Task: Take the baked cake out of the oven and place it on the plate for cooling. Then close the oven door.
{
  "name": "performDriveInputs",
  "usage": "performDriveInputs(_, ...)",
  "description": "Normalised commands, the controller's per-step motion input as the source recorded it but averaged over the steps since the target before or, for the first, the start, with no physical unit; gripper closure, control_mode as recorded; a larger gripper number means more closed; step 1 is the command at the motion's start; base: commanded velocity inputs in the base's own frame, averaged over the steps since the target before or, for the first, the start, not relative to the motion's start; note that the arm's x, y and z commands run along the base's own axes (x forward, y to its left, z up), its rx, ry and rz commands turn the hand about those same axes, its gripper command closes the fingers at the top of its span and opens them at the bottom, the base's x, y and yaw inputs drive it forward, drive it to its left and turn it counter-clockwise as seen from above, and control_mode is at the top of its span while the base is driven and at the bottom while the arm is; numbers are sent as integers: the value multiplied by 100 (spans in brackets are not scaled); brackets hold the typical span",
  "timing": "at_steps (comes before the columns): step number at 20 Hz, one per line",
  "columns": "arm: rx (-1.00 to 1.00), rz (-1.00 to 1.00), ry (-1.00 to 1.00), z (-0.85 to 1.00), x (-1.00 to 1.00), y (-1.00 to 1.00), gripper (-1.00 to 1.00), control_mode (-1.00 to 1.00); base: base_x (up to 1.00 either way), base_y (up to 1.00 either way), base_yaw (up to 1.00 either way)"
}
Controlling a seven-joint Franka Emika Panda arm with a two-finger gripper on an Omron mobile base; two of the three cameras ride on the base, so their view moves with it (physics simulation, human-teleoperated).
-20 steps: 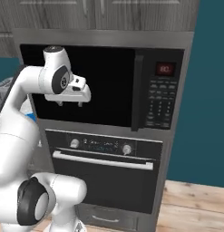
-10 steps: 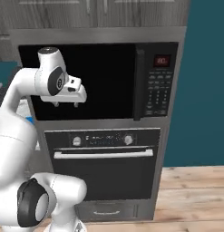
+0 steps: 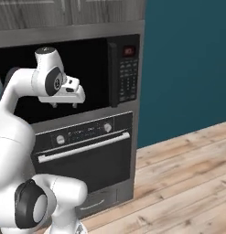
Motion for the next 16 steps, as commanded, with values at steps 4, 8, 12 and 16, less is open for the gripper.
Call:
performDriveInputs(4, 0, 0, 0, 0, 0, 0, -100, 100, -2, 50, -50)
performDriveInputs(8, 0, 0, 0, 0, 0, 0, -100, 100, -6, 60, -29)
performDriveInputs(12, 0, 0, 0, 0, 0, 0, -100, 100, -21, 57, -13)
performDriveInputs(16, 0, 0, 0, 0, 0, 0, -100, 100, -24, 53, -12)
